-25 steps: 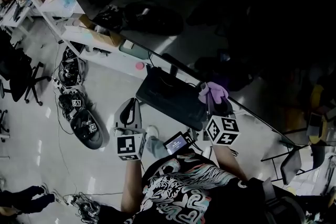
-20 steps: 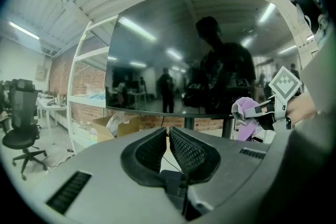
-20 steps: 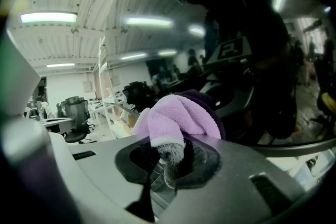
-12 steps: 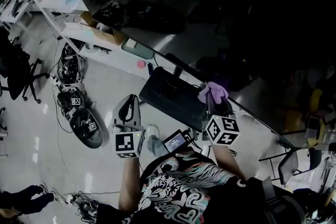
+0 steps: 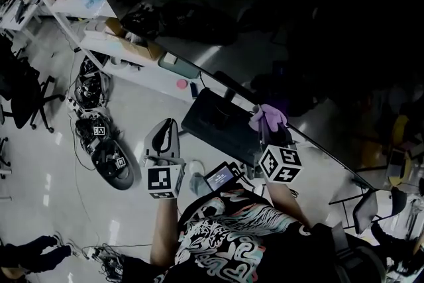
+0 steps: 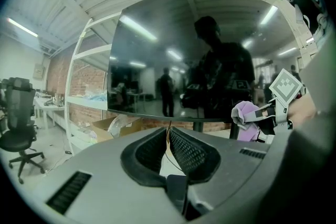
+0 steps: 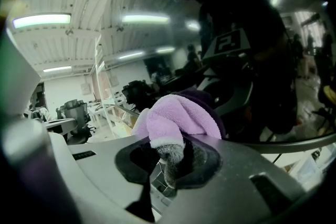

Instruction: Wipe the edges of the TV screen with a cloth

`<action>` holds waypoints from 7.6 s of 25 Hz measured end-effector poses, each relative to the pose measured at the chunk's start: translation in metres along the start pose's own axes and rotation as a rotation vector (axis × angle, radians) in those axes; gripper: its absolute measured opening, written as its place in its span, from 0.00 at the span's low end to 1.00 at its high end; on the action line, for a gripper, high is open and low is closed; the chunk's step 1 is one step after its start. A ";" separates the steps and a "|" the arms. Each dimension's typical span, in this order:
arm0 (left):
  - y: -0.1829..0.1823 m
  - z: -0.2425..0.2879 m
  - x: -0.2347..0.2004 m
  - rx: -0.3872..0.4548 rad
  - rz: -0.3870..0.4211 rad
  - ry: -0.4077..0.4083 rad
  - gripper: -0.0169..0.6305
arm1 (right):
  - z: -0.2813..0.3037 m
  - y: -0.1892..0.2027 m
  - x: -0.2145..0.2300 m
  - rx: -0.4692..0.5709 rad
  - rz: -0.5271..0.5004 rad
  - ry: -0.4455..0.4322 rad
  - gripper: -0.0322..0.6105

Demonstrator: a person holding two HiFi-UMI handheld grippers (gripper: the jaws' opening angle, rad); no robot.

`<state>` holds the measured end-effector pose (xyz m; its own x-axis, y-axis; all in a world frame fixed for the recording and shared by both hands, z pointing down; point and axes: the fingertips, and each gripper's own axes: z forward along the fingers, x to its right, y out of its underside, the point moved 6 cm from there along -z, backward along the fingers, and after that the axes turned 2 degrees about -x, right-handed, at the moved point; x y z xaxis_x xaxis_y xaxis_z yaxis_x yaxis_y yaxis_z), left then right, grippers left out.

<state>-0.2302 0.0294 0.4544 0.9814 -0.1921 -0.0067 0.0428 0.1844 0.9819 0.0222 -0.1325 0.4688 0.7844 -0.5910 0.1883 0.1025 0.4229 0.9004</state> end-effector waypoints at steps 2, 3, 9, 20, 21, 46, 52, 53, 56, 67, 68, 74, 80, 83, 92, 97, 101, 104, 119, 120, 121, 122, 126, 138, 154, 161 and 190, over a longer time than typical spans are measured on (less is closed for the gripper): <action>-0.004 0.001 -0.007 0.000 0.005 -0.002 0.08 | 0.004 -0.003 -0.005 0.000 0.001 -0.004 0.19; -0.005 0.001 -0.010 0.000 0.008 -0.004 0.08 | 0.005 -0.003 -0.007 0.000 0.000 -0.005 0.19; -0.002 0.010 -0.028 -0.003 0.001 -0.012 0.08 | 0.015 -0.002 -0.017 -0.001 0.001 -0.012 0.19; -0.002 0.029 -0.041 -0.008 -0.006 0.010 0.08 | 0.031 -0.004 -0.032 -0.012 0.002 -0.018 0.19; -0.001 0.032 -0.044 -0.009 -0.008 0.010 0.08 | 0.033 -0.004 -0.033 -0.013 0.002 -0.019 0.19; -0.003 0.058 -0.091 -0.013 -0.009 0.027 0.08 | 0.071 -0.011 -0.071 -0.022 0.018 -0.022 0.19; 0.001 0.063 -0.108 -0.014 -0.018 0.004 0.08 | 0.083 -0.014 -0.080 -0.019 0.033 -0.042 0.19; 0.002 0.064 -0.109 -0.018 -0.021 0.002 0.08 | 0.085 -0.013 -0.081 -0.022 0.035 -0.044 0.19; -0.002 0.066 -0.107 -0.024 -0.016 0.005 0.08 | 0.087 -0.013 -0.083 -0.030 0.037 -0.050 0.19; -0.020 0.091 -0.089 -0.007 0.014 0.080 0.08 | 0.092 -0.017 -0.090 -0.019 0.026 -0.063 0.19; -0.020 0.092 -0.089 -0.007 0.012 0.087 0.08 | 0.092 -0.017 -0.090 -0.021 0.024 -0.060 0.19; -0.023 0.105 -0.096 0.002 0.011 0.123 0.08 | 0.093 -0.018 -0.094 -0.027 0.025 -0.050 0.19; -0.023 0.110 -0.100 0.002 0.015 0.157 0.08 | 0.094 -0.018 -0.095 -0.017 0.032 -0.028 0.19; -0.021 0.110 -0.105 -0.001 0.013 0.180 0.08 | 0.096 -0.017 -0.099 -0.014 0.040 -0.013 0.19; -0.024 0.123 -0.141 -0.010 0.002 0.207 0.08 | 0.124 -0.024 -0.124 -0.026 0.049 0.017 0.19; -0.027 0.123 -0.154 -0.004 -0.001 0.211 0.08 | 0.128 -0.028 -0.135 -0.028 0.046 0.024 0.19; -0.027 0.121 -0.159 -0.001 -0.010 0.207 0.08 | 0.127 -0.029 -0.141 -0.024 0.046 0.026 0.19; -0.024 0.134 -0.181 -0.006 -0.019 0.206 0.08 | 0.148 -0.030 -0.153 -0.034 0.045 0.030 0.19; -0.025 0.150 -0.213 -0.018 -0.022 0.236 0.08 | 0.165 -0.035 -0.174 -0.040 0.060 0.072 0.19; -0.026 0.152 -0.215 -0.018 -0.022 0.241 0.08 | 0.166 -0.035 -0.175 -0.041 0.062 0.077 0.19; -0.027 0.154 -0.217 -0.016 -0.020 0.246 0.08 | 0.168 -0.036 -0.176 -0.041 0.064 0.081 0.19; -0.029 0.156 -0.218 -0.014 -0.018 0.251 0.08 | 0.169 -0.037 -0.177 -0.042 0.067 0.085 0.19; -0.033 0.156 -0.221 -0.011 -0.012 0.265 0.08 | 0.170 -0.038 -0.180 -0.041 0.088 0.090 0.19; -0.035 0.160 -0.257 -0.014 -0.007 0.248 0.08 | 0.190 -0.042 -0.202 -0.024 0.103 0.104 0.19; -0.044 0.172 -0.293 0.008 -0.008 0.258 0.08 | 0.214 -0.046 -0.228 -0.026 0.113 0.112 0.19; -0.047 0.178 -0.304 0.010 0.005 0.274 0.08 | 0.226 -0.050 -0.241 -0.016 0.115 0.108 0.19; -0.044 0.199 -0.350 0.002 0.026 0.385 0.08 | 0.276 -0.059 -0.293 0.019 0.133 0.121 0.19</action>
<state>-0.6128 -0.1031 0.4513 0.9806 0.1888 -0.0521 0.0172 0.1821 0.9831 -0.3830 -0.1744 0.4685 0.8583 -0.4433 0.2582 -0.0175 0.4778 0.8783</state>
